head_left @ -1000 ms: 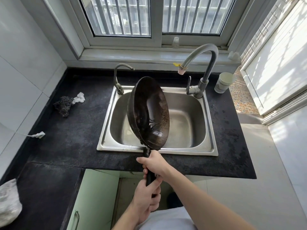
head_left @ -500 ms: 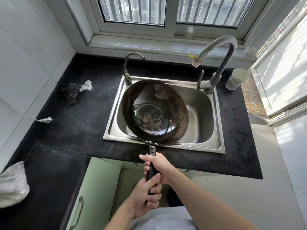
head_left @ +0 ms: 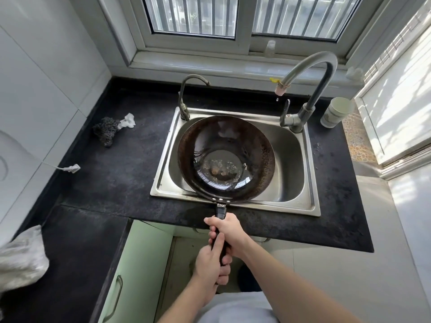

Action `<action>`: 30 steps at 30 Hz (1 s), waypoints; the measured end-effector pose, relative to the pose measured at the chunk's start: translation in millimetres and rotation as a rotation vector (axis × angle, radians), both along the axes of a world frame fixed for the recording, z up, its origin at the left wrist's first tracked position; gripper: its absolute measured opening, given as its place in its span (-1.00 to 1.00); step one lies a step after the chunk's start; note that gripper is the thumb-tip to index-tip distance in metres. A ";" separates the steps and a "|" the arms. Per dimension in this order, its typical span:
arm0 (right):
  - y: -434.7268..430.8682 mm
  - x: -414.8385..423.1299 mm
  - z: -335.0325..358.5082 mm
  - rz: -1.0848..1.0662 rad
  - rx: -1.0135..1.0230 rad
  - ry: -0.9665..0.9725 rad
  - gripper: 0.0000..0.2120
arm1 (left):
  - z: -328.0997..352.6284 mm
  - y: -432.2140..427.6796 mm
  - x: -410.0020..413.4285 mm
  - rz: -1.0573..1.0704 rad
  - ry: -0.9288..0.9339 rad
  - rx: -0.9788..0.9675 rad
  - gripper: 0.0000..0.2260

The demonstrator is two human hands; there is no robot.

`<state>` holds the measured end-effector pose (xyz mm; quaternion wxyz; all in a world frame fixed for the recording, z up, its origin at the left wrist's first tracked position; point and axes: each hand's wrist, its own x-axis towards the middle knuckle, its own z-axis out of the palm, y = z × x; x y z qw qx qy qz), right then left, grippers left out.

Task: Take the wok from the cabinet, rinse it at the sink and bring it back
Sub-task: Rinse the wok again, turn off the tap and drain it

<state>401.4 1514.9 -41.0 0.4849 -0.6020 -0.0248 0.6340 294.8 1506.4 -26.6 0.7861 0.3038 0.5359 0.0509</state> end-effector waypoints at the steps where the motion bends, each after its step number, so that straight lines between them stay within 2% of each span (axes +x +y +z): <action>1: -0.9 -0.8 1.6 0.004 -0.003 -0.002 -0.60 | 0.2 -1.1 0.0 0.010 0.006 0.017 -0.64; 13: -20.4 -6.5 22.3 0.033 0.095 -0.069 -0.64 | 10.1 -26.3 -7.8 0.030 -0.030 0.177 -0.62; 18: -32.7 -5.1 21.5 0.111 0.087 -0.058 -0.61 | 9.2 -48.3 -3.7 0.117 0.035 0.264 -0.59; 24: -62.6 16.3 30.6 0.335 0.070 -0.073 -0.62 | 16.4 -102.3 28.2 0.336 0.082 0.289 -0.59; 30: -111.9 27.6 32.4 0.627 0.135 -0.191 -0.62 | 16.3 -178.8 54.4 0.614 0.079 0.317 -0.54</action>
